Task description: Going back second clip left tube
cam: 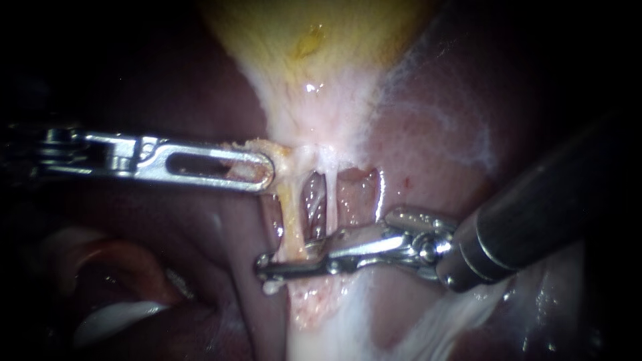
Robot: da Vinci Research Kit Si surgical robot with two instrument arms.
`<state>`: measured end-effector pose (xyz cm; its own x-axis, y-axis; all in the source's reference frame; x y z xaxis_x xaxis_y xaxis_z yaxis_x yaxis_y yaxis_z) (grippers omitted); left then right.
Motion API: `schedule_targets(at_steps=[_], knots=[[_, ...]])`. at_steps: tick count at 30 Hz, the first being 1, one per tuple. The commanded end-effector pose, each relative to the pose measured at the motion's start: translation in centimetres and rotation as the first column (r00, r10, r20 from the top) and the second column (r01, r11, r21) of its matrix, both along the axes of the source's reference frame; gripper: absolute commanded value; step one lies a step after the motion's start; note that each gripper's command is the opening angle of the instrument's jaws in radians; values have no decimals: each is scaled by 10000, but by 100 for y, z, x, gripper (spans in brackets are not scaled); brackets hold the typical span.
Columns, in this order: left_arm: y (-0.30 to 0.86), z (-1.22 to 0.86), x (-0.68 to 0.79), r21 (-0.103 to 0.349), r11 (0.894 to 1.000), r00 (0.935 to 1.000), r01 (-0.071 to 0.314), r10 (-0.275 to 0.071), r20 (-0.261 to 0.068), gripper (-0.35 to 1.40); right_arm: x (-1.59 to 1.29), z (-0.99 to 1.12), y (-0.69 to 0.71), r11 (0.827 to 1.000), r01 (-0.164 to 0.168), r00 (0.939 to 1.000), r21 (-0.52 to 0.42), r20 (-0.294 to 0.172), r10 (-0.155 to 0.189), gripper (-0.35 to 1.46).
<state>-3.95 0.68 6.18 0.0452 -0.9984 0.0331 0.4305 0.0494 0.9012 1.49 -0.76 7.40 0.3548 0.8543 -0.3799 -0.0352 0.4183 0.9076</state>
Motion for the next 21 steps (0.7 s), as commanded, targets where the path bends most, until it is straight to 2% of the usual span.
schedule_targets(at_steps=[1,9,11,13,16,19,21], knots=[[0,0,0,1,10000,10000,-2,2,2,-35,0,0,0,10000,-1,10000,-2,0,1,-35],[0,0,0,0,10000,10000,-2,2,2,-35,0,2,1,10000,-32,9999,-30,-129,31,-35],[0,0,0,0,10000,10000,-2,2,2,-35,1,0,1,9979,-61,9984,-652,-568,24,2],[0,0,0,0,10000,10000,-3,3,3,-35,2,-2,2,9939,-134,9954,-1092,-959,29,30],[0,1,0,0,10000,10000,-6,6,5,-35,4,-4,3,9842,-244,9948,-1754,-1019,65,43],[0,1,0,-2,10000,10000,-5,5,4,-35,5,-4,3,9680,-551,9954,-2449,-899,340,50],[0,1,0,-2,10000,10000,-5,5,4,-35,4,-5,3,9625,-520,9950,-2664,-956,273,50]])
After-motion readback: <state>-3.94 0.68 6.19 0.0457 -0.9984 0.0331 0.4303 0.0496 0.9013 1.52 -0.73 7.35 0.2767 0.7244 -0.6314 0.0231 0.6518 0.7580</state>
